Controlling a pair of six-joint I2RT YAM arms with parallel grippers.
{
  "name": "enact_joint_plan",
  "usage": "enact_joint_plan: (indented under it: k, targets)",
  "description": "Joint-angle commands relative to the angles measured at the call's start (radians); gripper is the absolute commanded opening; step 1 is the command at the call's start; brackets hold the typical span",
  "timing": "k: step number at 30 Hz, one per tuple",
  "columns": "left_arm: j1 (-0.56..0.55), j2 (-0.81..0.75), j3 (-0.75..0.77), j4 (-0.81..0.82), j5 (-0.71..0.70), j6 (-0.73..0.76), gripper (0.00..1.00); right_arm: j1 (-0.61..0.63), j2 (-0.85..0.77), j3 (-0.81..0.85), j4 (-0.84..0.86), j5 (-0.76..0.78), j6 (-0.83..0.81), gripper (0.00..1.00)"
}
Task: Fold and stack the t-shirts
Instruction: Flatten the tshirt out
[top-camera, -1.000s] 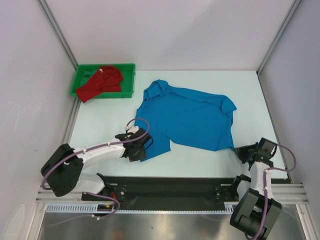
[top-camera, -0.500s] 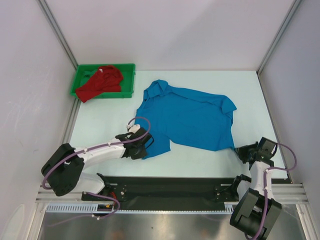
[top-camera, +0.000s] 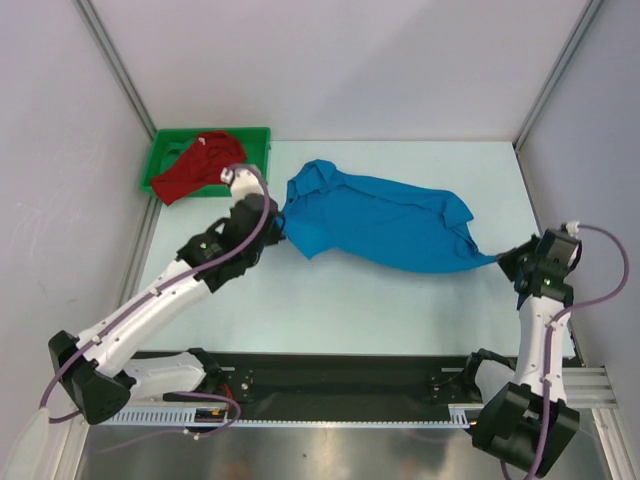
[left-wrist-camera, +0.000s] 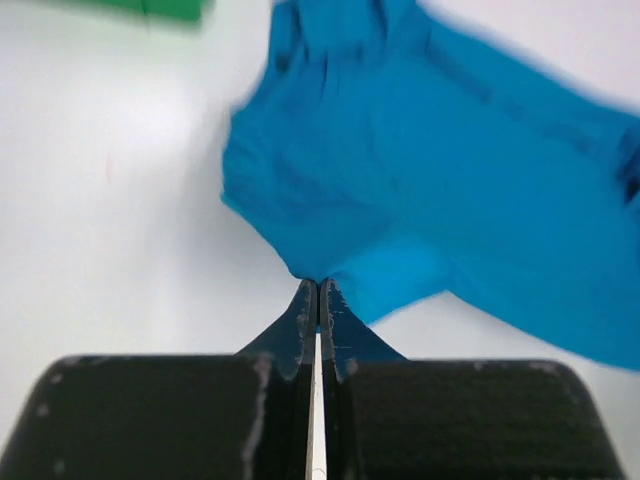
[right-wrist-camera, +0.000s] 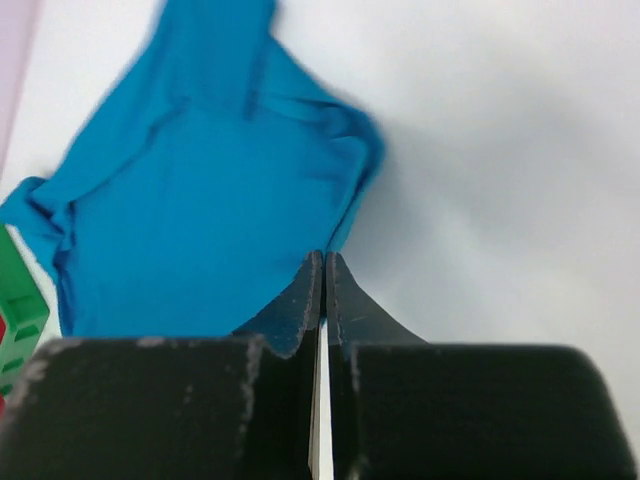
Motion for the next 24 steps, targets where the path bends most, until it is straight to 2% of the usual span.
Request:
enact_joint_plan:
  k: [1, 3, 8, 13, 17, 21, 24]
  targets:
    - [0.051, 0.030, 0.169, 0.052, -0.109, 0.177, 0.00, 0.068, 0.035, 0.153, 0.003, 0.088, -0.092, 0.00]
    - [0.087, 0.061, 0.267, 0.092, -0.092, 0.243, 0.00, 0.108, 0.040, 0.199, 0.053, 0.120, -0.086, 0.00]
    - [0.126, 0.138, 0.487, 0.252, -0.032, 0.448, 0.00, 0.196, 0.116, 0.461, 0.101, 0.162, -0.119, 0.00]
    - [0.130, 0.204, 0.689, 0.439, 0.013, 0.635, 0.00, 0.207, 0.193, 0.706, 0.133, 0.153, -0.173, 0.00]
    - [0.129, 0.230, 0.826, 0.499, 0.075, 0.772, 0.00, 0.208, 0.196, 0.858, 0.167, 0.148, -0.237, 0.00]
    - [0.130, 0.192, 0.921, 0.533, 0.157, 0.812, 0.00, 0.202, 0.146, 0.951, 0.187, 0.163, -0.291, 0.00]
    - [0.130, 0.114, 0.938, 0.539, 0.200, 0.807, 0.00, 0.201, 0.066, 0.963, 0.202, 0.176, -0.319, 0.00]
